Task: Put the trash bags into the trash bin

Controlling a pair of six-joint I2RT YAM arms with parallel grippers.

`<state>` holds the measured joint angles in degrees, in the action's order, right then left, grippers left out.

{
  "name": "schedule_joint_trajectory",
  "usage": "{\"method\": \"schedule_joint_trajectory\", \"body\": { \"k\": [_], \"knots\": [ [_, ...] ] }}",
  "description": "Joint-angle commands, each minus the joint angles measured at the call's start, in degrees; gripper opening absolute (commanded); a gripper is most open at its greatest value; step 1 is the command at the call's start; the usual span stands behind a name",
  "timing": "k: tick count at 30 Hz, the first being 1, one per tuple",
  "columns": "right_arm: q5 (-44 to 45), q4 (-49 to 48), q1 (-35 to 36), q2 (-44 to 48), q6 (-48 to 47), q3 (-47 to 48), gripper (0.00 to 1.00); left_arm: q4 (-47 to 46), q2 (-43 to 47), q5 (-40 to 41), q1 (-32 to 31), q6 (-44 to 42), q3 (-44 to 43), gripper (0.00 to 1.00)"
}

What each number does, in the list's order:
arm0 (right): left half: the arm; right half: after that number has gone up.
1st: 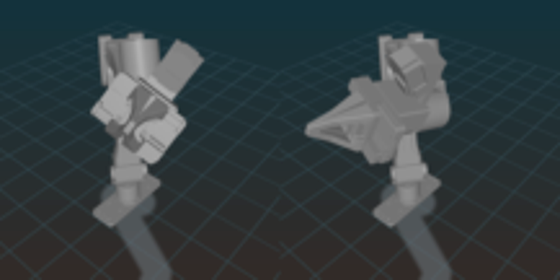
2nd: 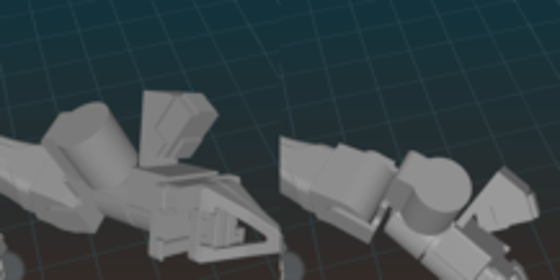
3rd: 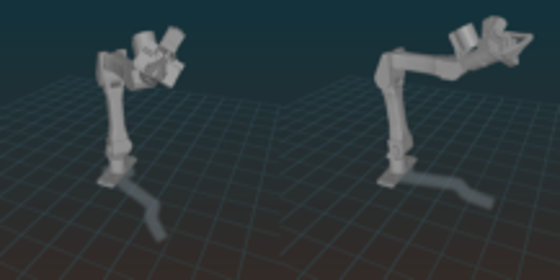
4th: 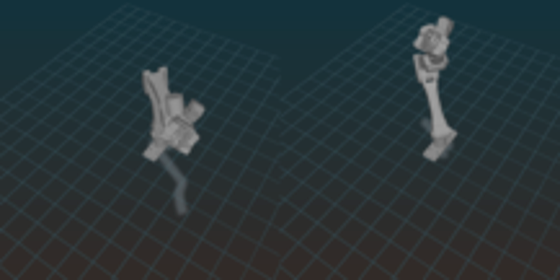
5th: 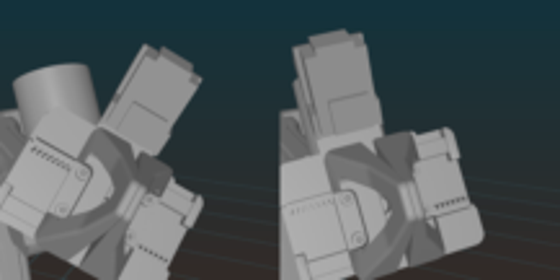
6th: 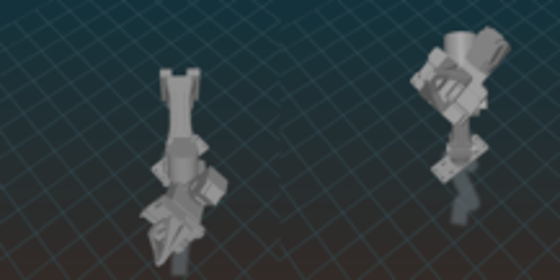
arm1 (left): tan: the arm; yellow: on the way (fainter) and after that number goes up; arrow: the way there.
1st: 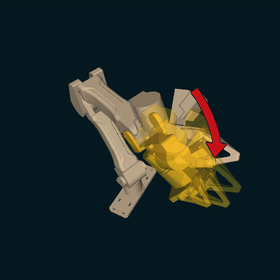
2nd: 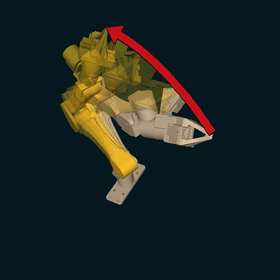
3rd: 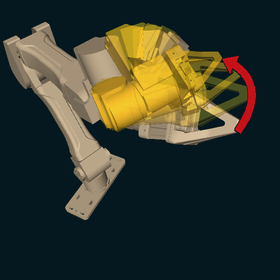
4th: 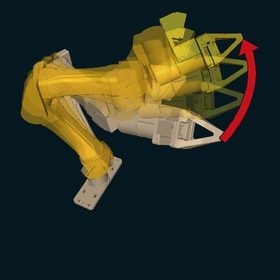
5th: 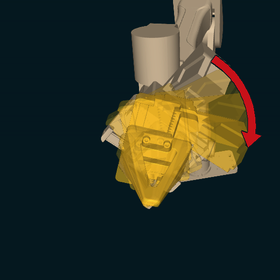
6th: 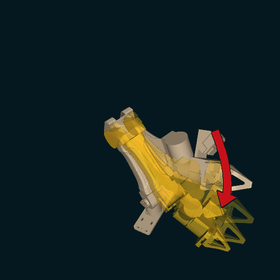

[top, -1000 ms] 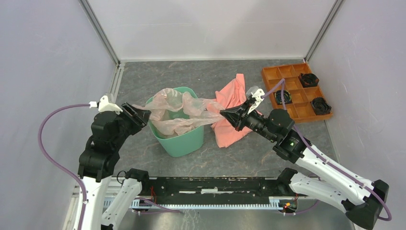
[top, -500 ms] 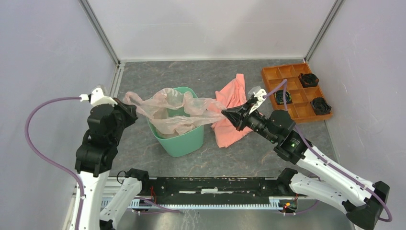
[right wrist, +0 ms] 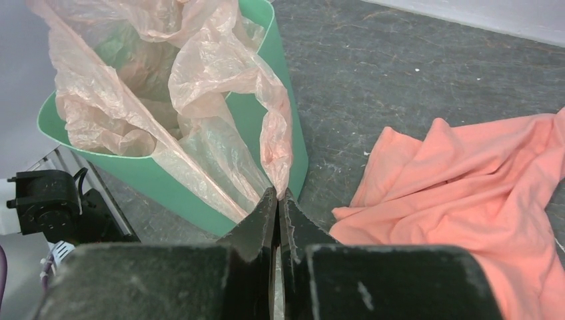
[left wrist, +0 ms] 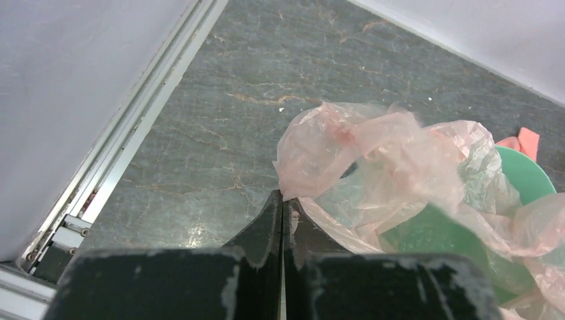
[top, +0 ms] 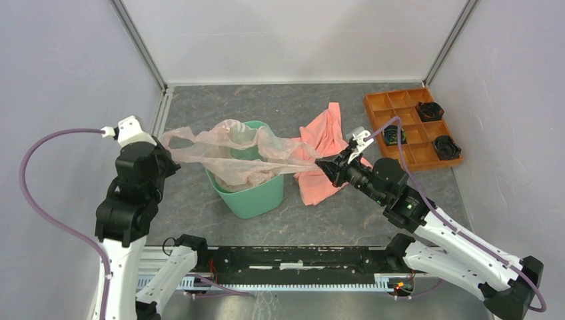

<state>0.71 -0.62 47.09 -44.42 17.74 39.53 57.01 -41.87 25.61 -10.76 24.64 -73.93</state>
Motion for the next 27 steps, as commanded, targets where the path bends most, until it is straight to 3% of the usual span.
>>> {"method": "schedule_joint_trajectory", "body": {
  "k": [1,5,8,12,16,19,22,27],
  "knots": [
    [3.28,0.47,-0.11,0.63,-1.3,1.15,0.05,-2.15,5.29,4.44,-0.13,-5.04,1.32,0.02],
    [-0.47,-0.29,-0.16,-1.15,-2.75,2.57,0.11,-3.23,7.3,-0.1,-0.13,-4.74,2.52,0.02],
    [-3.16,0.03,-0.14,-2.14,-4.58,4.3,0.22,-3.88,7.58,-5.77,-0.13,-4.91,3.44,0.02],
    [-1.98,5.15,-0.14,-2.78,-11.41,8.88,0.49,-3.85,7.9,-9.73,-0.13,-5.12,4.33,0.02],
    [4.55,14.29,-0.16,-3.95,-19.32,16.86,0.67,-3.82,8.87,-10.02,-0.13,-5.49,4.67,0.02],
    [4.47,16.2,-0.17,-4.58,-22.5,20.99,0.83,-3.59,9.16,-9.91,-0.13,-6.2,4.76,0.02],
    [-0.6,14.67,-0.15,-7.3,-23.1,25.73,0.97,-3.65,9.29,-9.71,-0.11,-6.57,5.14,0.02],
    [-20.57,10.11,-0.04,-18.36,-17.95,33.38,0.98,-3.98,9.09,-9.33,-0.18,-7.34,5.46,0.02]
  ]
}}
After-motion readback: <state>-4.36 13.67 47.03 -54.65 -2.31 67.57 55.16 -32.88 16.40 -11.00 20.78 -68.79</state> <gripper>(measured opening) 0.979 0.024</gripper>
